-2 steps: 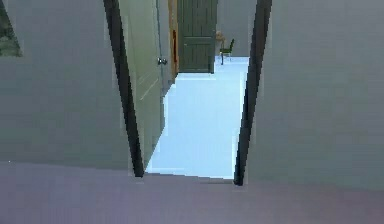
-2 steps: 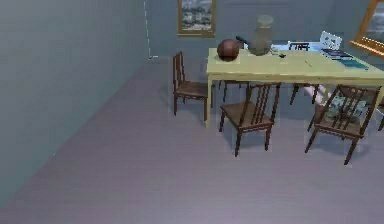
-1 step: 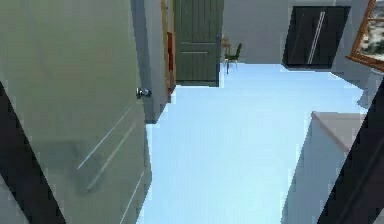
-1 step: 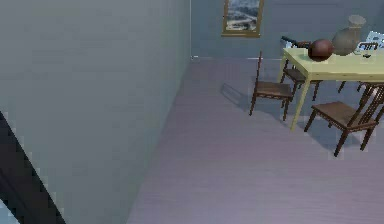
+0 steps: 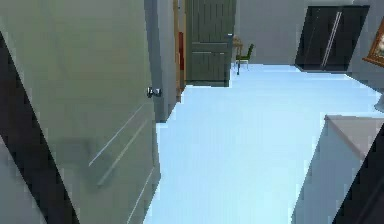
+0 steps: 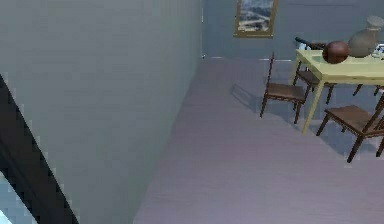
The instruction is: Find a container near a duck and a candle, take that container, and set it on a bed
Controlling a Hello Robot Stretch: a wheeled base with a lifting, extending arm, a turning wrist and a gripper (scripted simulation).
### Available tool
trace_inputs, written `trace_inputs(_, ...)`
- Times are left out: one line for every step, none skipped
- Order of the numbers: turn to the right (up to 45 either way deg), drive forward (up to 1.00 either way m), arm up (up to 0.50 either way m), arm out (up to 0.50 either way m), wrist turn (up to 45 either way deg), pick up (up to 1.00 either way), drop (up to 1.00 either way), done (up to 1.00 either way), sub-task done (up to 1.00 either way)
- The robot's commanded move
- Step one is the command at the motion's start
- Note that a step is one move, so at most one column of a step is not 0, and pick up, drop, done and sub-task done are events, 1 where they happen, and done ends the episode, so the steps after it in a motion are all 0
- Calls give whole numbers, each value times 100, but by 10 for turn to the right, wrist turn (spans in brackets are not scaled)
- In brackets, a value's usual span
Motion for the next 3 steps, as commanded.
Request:
trace_inputs(0, 20, 0, 0, 0, 0, 0, 0, 0)
trace_inputs(60, 0, 0, 0, 0, 0, 0, 0, 0)
trace_inputs(0, 45, 0, 0, 0, 0, 0, 0, 0)
